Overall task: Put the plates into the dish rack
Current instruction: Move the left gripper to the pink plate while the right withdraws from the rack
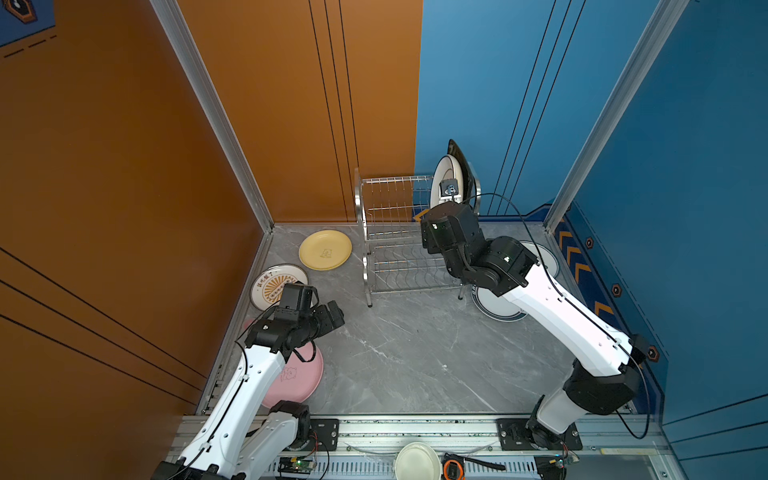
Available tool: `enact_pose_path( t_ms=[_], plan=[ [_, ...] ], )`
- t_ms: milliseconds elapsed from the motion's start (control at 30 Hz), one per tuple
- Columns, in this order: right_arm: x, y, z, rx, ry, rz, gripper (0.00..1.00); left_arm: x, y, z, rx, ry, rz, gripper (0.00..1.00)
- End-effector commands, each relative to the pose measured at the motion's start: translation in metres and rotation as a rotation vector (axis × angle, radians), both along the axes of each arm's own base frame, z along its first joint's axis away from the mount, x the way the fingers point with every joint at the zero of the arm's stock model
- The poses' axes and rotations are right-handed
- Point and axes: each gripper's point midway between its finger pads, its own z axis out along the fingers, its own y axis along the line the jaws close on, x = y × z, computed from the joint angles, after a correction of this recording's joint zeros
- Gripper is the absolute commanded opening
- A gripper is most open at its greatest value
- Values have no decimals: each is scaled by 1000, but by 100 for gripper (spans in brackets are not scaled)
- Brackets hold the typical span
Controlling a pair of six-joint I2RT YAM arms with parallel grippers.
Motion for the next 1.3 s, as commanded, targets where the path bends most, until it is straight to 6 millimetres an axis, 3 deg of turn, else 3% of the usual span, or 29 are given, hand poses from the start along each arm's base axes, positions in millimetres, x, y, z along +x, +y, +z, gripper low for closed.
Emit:
enact_pose_path(
  t_ms=[0,200,433,700,1267],
  plan=[
    [-17,-1,-26,66,114,45,80,-15,33,-4,130,68,80,98],
    [-28,-16,-71,131,255,70,88,-25,67,-19,217,159,176,98],
    [-28,-38,-90,215,320,79,94,-34,105,-36,226,251,319,98],
    [-25,-54,-101,255,356,80,97,-41,146,-45,204,291,462,98],
    [-17,-62,-104,280,383,108,99,-69,200,-70,8,290,765,99]
  ],
)
